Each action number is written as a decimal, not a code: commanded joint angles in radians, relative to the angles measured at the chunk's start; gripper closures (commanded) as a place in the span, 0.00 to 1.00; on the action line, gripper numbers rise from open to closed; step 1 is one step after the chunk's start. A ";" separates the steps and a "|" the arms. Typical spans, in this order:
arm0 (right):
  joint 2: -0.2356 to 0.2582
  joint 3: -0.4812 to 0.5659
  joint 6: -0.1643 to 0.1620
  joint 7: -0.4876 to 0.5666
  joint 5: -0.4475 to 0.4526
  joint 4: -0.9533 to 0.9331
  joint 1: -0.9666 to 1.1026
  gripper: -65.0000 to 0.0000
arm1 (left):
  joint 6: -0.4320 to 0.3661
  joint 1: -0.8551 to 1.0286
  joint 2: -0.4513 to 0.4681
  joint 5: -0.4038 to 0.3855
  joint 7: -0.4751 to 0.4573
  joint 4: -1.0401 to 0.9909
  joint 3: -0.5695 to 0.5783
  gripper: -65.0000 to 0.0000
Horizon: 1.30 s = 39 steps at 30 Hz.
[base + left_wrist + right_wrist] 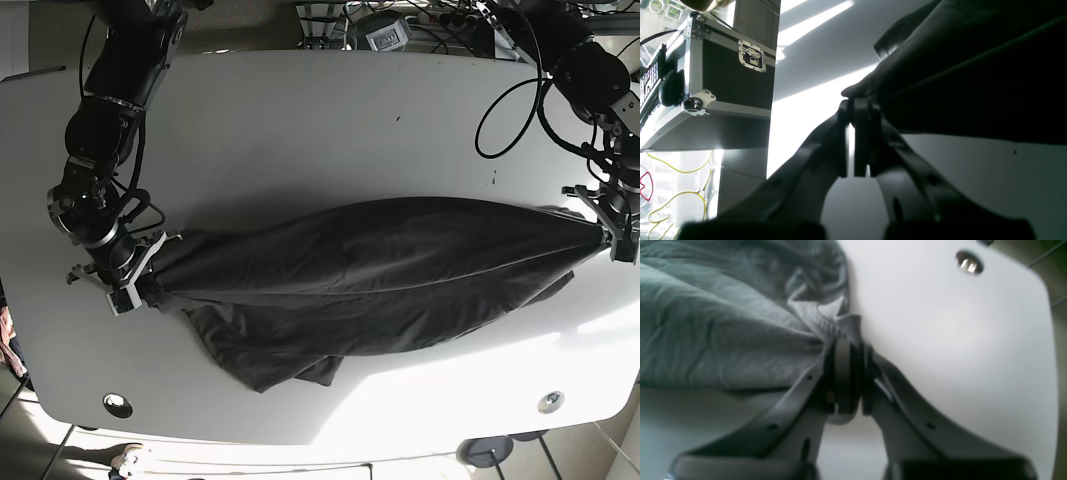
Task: Fold the T-shirt properly
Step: 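Lay the T-shirt flat on the table with both grippers, then regrasp the T-shirt edge with both grippers at its corners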
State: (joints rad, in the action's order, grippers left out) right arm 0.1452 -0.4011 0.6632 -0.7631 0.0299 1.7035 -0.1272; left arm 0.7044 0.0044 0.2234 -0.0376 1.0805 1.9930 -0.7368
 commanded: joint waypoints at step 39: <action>-0.049 -0.060 0.003 0.098 -0.005 -0.334 -0.111 0.00 | -0.006 0.202 -0.054 -0.018 -0.173 0.009 -0.112 0.28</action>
State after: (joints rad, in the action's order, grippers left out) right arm 0.0834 -0.4580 0.6704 -0.6834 0.0116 1.3388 -0.2253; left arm 0.7040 0.2035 0.1558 -0.0582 0.9207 1.9850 -0.8436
